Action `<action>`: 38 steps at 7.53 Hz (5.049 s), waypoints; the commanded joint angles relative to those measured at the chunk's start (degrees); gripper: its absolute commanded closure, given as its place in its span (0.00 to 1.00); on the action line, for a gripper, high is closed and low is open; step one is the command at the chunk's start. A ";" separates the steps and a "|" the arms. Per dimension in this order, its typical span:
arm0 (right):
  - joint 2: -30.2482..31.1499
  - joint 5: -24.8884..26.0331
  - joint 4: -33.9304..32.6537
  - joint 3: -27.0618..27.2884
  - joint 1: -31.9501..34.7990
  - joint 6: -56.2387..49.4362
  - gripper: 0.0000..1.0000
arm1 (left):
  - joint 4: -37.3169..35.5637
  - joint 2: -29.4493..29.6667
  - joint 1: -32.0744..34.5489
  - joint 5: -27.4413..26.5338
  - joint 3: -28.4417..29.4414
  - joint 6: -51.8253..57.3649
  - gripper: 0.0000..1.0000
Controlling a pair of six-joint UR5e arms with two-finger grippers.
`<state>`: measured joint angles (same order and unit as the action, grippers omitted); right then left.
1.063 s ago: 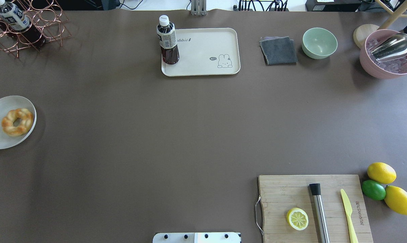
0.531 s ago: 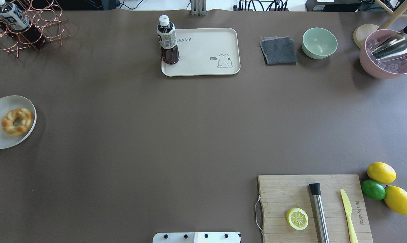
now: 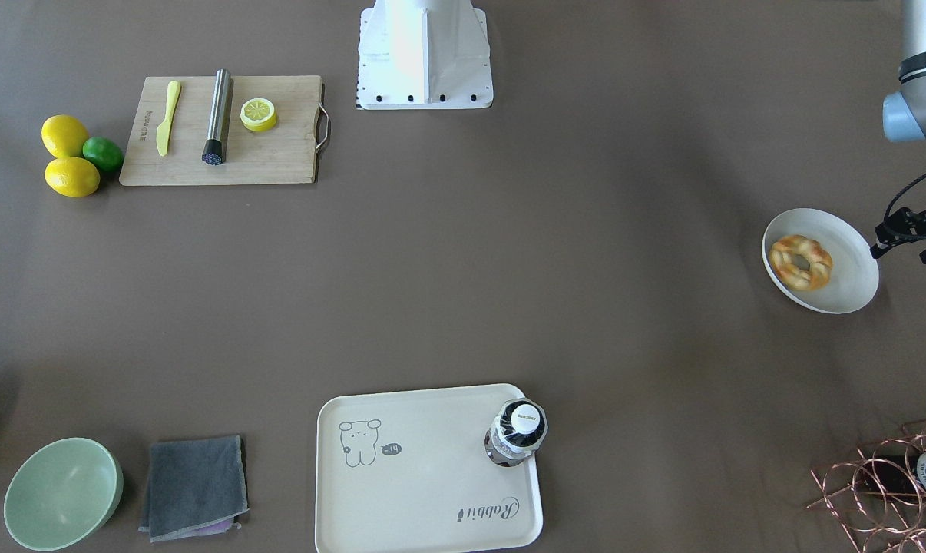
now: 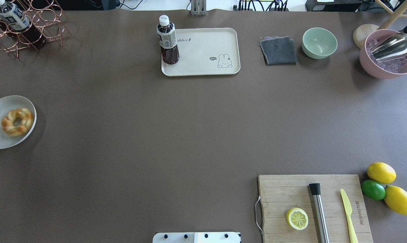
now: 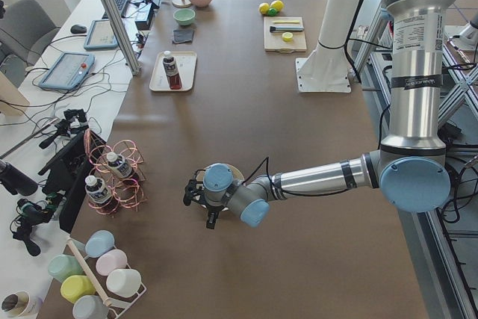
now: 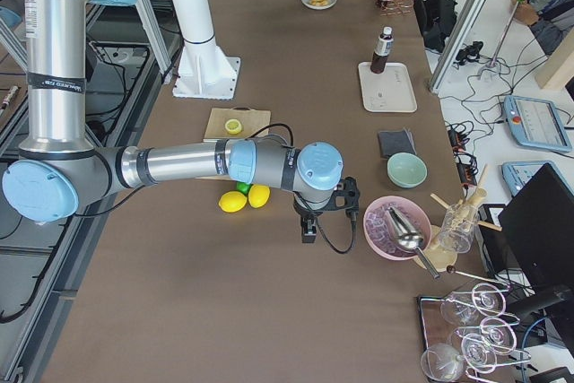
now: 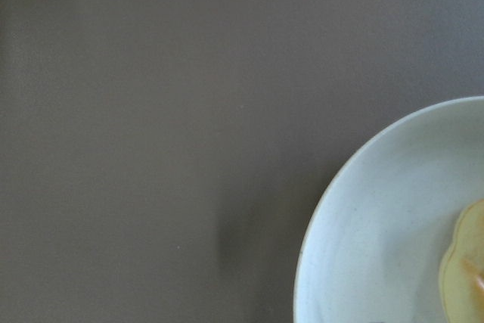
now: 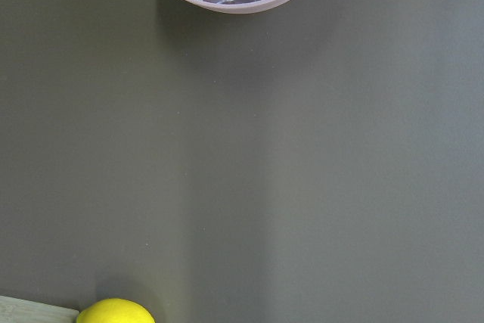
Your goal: Place donut on tray
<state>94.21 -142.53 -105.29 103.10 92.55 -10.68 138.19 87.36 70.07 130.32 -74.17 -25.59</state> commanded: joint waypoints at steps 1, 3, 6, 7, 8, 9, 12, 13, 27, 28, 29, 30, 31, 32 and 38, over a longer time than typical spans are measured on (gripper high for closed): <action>0.01 -0.03 0.00 -0.01 -0.18 0.05 0.00 | 0.24 0.00 -0.90 0.03 0.25 -0.16 0.15; 0.01 -0.03 0.00 0.08 -0.26 0.05 0.00 | 0.24 0.00 -0.99 0.03 0.60 -0.16 0.20; 0.10 -0.12 0.00 0.17 -0.26 0.05 0.00 | 1.46 0.00 -2.39 0.03 0.60 -3.22 0.29; 0.01 -0.12 0.00 0.17 -0.26 0.05 0.00 | 2.17 -0.08 -2.57 -0.06 0.69 -5.15 0.44; 0.01 -0.12 0.00 0.26 -0.35 0.05 0.00 | 2.09 0.00 -2.57 -0.06 0.78 -6.82 0.83; 0.01 -0.12 0.00 0.34 -0.35 0.05 0.00 | 2.09 0.00 -2.83 -0.06 0.78 -6.92 1.00; -0.25 -1.43 0.00 1.31 -0.35 0.66 0.00 | 0.52 1.40 -2.84 1.68 -1.14 -8.24 1.00; -0.42 -2.48 0.00 2.88 -0.61 2.75 0.00 | -3.24 2.54 -2.75 5.96 -3.50 -9.03 1.00; -13.50 7.69 27.95 19.06 -40.84 91.23 0.00 | -40.54 40.68 -36.75 -12.97 -32.18 -63.77 1.00; -15.96 10.14 27.95 19.15 -43.92 95.71 0.00 | -40.80 41.91 -39.20 -15.50 -32.09 -64.49 1.00; -17.37 13.04 27.95 19.07 -46.73 97.41 0.00 | -40.89 42.62 -39.83 -15.88 -32.27 -65.19 1.00; -17.56 14.98 27.95 19.07 -48.32 97.78 0.00 | -40.89 43.33 -40.19 -16.06 -32.27 -66.24 1.00; -17.74 15.17 27.95 18.98 -48.69 97.87 0.00 | -40.80 43.42 -41.24 -18.32 -32.44 -66.42 1.00; -17.74 15.18 28.04 18.80 -49.39 97.96 0.01 | -40.72 43.60 -42.46 -21.39 -32.71 -66.43 1.00; -17.57 15.79 28.12 18.89 -51.68 99.36 0.26 | -40.80 44.30 -43.44 -23.53 -34.20 -66.78 1.00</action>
<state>76.51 -126.82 -77.24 121.90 41.17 88.53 97.40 131.66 26.65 106.82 -108.14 -92.30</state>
